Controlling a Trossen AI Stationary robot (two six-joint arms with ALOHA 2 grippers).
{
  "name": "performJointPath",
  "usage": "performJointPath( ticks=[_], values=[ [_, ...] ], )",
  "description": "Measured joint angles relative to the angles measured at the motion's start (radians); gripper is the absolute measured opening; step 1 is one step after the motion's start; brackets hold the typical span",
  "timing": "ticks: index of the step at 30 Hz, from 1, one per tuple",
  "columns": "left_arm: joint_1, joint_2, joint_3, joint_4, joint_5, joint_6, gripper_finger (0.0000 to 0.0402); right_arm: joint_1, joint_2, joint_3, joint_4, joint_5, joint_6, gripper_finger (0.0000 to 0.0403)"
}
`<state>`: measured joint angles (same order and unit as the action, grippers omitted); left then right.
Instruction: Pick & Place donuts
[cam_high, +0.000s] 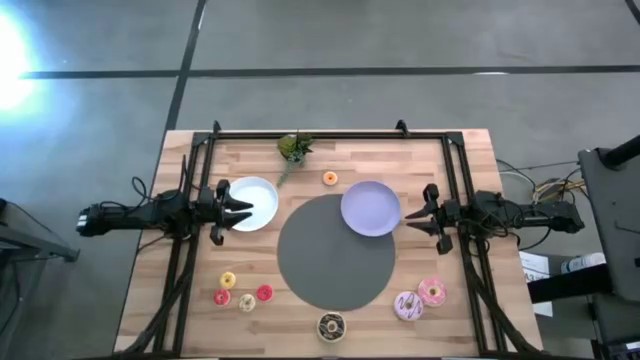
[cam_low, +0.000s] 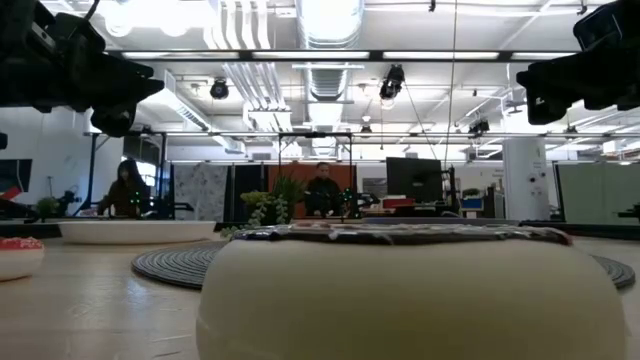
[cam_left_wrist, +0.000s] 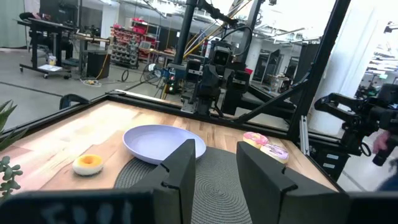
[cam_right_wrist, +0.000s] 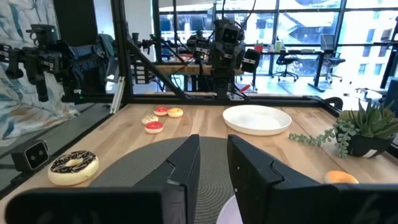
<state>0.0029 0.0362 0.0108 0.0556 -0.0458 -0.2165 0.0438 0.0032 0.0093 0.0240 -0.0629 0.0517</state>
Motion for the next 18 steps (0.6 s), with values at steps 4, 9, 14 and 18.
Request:
performJointPath(
  ticks=[4,9,14,18],
  values=[
    [0.0,0.0,0.0,0.0,0.0,0.0,0.0092,-0.001,0.006,0.0,0.008,0.128,0.456,0.0071],
    [0.0,0.0,0.0,-0.002,0.0,0.0,0.0092,0.0,0.03,0.0,0.011,0.225,0.995,0.0064],
    [0.0,0.0,0.0,-0.005,0.0,0.0,0.0092,0.0,0.038,0.0,0.044,0.269,1.16,0.0068],
    [0.0,0.0,0.0,-0.005,0.0,0.0,0.0092,-0.004,0.041,0.001,0.132,0.281,1.192,0.0073]
  ],
)
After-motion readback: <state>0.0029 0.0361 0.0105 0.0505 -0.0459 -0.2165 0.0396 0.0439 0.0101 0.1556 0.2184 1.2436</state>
